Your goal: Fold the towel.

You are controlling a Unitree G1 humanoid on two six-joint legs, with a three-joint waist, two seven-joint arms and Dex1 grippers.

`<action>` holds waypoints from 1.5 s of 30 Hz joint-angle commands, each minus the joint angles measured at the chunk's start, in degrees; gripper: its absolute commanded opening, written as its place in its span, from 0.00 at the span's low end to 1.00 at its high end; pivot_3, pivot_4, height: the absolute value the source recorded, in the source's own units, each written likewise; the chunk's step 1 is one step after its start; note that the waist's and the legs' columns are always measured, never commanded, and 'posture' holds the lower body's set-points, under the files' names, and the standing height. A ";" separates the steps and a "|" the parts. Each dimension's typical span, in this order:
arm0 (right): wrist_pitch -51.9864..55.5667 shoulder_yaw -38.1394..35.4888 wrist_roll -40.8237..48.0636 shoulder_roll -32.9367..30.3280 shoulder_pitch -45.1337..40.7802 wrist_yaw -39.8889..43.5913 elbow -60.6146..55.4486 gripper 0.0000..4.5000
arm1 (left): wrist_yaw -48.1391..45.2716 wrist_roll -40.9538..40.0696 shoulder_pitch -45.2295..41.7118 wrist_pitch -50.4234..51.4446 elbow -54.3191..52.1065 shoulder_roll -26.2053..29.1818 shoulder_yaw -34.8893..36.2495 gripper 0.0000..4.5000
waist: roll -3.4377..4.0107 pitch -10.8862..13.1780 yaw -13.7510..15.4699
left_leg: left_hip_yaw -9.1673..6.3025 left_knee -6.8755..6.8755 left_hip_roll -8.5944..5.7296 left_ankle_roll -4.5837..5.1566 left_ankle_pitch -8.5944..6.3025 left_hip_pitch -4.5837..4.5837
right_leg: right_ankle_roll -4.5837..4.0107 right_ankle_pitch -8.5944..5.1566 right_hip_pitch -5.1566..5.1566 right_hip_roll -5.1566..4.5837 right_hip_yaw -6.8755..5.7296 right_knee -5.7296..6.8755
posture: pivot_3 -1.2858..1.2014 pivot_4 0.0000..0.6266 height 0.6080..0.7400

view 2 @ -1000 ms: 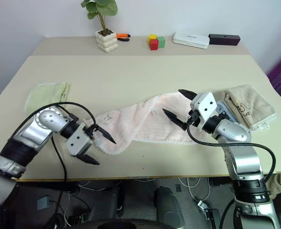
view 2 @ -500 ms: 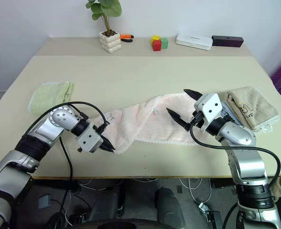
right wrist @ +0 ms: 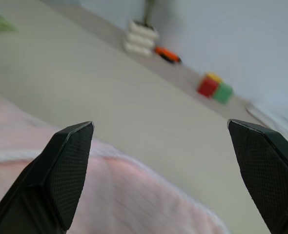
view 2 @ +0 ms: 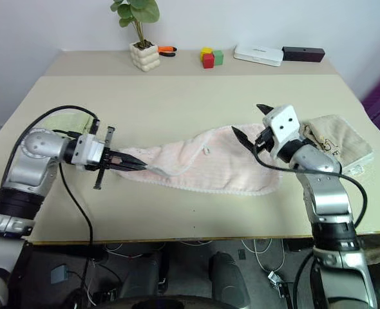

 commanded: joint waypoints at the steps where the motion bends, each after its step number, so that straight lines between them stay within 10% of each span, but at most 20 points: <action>1: 4.23 -0.13 -1.52 0.70 -5.50 -3.07 5.48 1.00 | 1.39 -1.65 0.35 1.70 -0.88 1.14 4.35 0.02 | 0.01 0.01 -0.17 | 0.01 0.00 0.00 0.00 0.00 0.00 | 0.00 0.00 -0.01 -0.01 0.01 0.00 | 0.52 0.24 1.00; 22: 12.25 0.82 -5.60 5.51 -28.10 -6.72 48.07 1.00 | 8.41 -4.43 13.47 7.71 -11.67 2.04 13.92 0.02 | 0.05 0.04 -0.78 | 0.12 -0.42 0.00 0.01 0.00 0.02 | 0.16 0.10 -0.23 -0.03 0.05 0.01 | 0.52 0.24 1.00; 25: 11.99 1.24 -6.61 5.52 -28.77 -6.87 51.37 0.82 | 8.60 -4.50 13.72 8.11 -11.94 2.12 14.34 0.00 | 0.05 0.04 -0.89 | 0.15 -0.47 0.00 0.01 0.00 0.05 | 0.17 0.10 -0.23 -0.03 0.08 -0.01 | 0.52 0.24 1.00; 32: 11.59 0.74 -5.93 5.18 -29.39 -5.37 50.86 0.04 | 8.55 -4.35 13.66 8.29 -11.67 2.08 14.41 0.00 | 0.05 0.03 -0.70 | 0.15 -0.45 0.00 0.00 0.00 0.06 | 0.17 0.10 -0.21 -0.05 0.08 -0.01 | 0.52 0.24 1.00; 45: 11.37 0.22 -2.87 -2.10 -13.79 4.69 16.94 0.02 | 18.07 -2.44 9.70 12.59 -2.57 0.84 16.46 0.00 | 0.09 0.06 -0.60 | 0.14 -0.54 0.00 0.00 0.00 0.03 | 0.19 0.11 -0.27 -0.02 0.07 -0.01 | 0.52 0.24 1.00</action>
